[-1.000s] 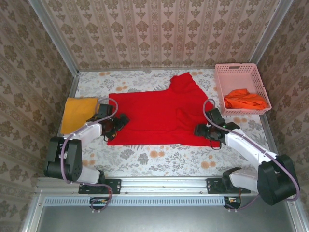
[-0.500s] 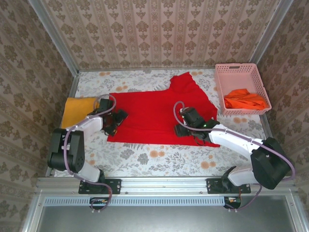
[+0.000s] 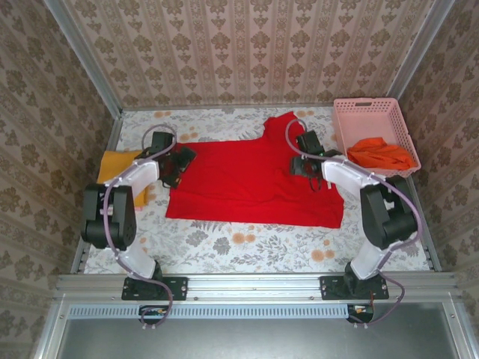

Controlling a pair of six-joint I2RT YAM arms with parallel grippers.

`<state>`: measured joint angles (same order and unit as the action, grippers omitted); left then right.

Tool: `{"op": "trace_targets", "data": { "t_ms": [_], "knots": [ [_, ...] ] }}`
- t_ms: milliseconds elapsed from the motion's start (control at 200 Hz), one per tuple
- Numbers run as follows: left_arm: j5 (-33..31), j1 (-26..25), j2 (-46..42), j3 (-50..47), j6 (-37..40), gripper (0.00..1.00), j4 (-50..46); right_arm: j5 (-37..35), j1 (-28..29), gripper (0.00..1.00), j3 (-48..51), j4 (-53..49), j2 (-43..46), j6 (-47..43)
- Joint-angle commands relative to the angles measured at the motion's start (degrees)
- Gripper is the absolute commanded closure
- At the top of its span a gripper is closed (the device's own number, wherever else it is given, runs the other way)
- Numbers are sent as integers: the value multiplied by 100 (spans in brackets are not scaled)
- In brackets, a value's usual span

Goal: Fold and stack the t-shirts

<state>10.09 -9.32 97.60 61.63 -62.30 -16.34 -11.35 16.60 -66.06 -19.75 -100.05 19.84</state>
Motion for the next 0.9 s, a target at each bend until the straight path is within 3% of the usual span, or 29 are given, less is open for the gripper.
{"op": "trace_targets", "data": {
  "t_ms": [0,320,460,730,895],
  "knots": [
    [-214,94,449,581,330,4,-283,264,-197,36,-786,-363,-563,104],
    [-7,88,1616,1744,779,2,-573,877,-528,37,-1968,-795,-1795,361],
    [11,92,1605,1388,717,2,-450,1038,-531,37,-1593,-751,-1669,497],
    [89,82,971,381,746,2,-212,1162,-474,38,175,-443,-613,808],
    [-51,35,649,374,851,1,-314,1035,-485,38,264,-470,-262,680]
  ]
}}
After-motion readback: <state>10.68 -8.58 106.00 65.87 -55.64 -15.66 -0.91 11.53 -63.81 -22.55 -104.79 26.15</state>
